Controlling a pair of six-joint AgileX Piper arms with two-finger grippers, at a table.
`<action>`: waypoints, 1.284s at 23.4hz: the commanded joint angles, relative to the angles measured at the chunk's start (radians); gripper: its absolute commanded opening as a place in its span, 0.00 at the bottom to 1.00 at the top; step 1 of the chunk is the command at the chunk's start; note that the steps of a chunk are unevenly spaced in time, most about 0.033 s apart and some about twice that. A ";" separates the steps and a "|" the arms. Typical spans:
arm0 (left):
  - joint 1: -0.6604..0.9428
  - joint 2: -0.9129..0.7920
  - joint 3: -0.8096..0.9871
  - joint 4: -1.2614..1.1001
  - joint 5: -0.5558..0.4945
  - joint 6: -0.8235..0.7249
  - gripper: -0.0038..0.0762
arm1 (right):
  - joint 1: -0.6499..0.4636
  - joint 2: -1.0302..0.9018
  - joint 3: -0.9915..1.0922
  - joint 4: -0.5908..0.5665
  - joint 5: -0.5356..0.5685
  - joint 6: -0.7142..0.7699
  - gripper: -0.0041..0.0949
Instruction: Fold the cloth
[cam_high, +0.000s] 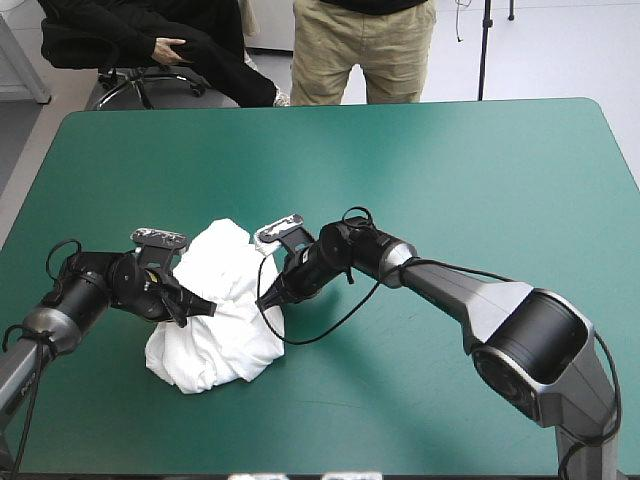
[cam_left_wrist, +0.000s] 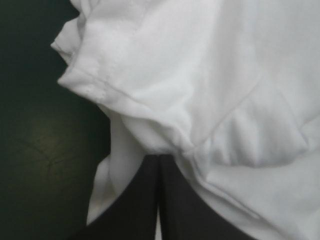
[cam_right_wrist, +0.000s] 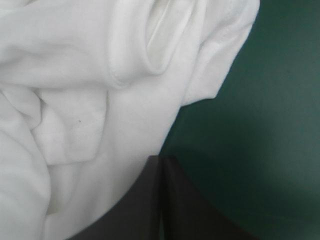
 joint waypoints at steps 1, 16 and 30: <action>-0.004 -0.023 -0.022 -0.012 -0.022 -0.004 0.03 | -0.001 -0.057 -0.023 0.021 -0.023 -0.011 0.02; -0.004 -0.023 -0.022 -0.012 -0.007 -0.004 0.03 | -0.037 -0.080 -0.025 0.021 -0.031 0.060 0.23; -0.004 -0.026 -0.095 0.139 0.088 -0.031 0.36 | -0.293 -0.347 -0.025 -0.255 0.340 0.081 0.53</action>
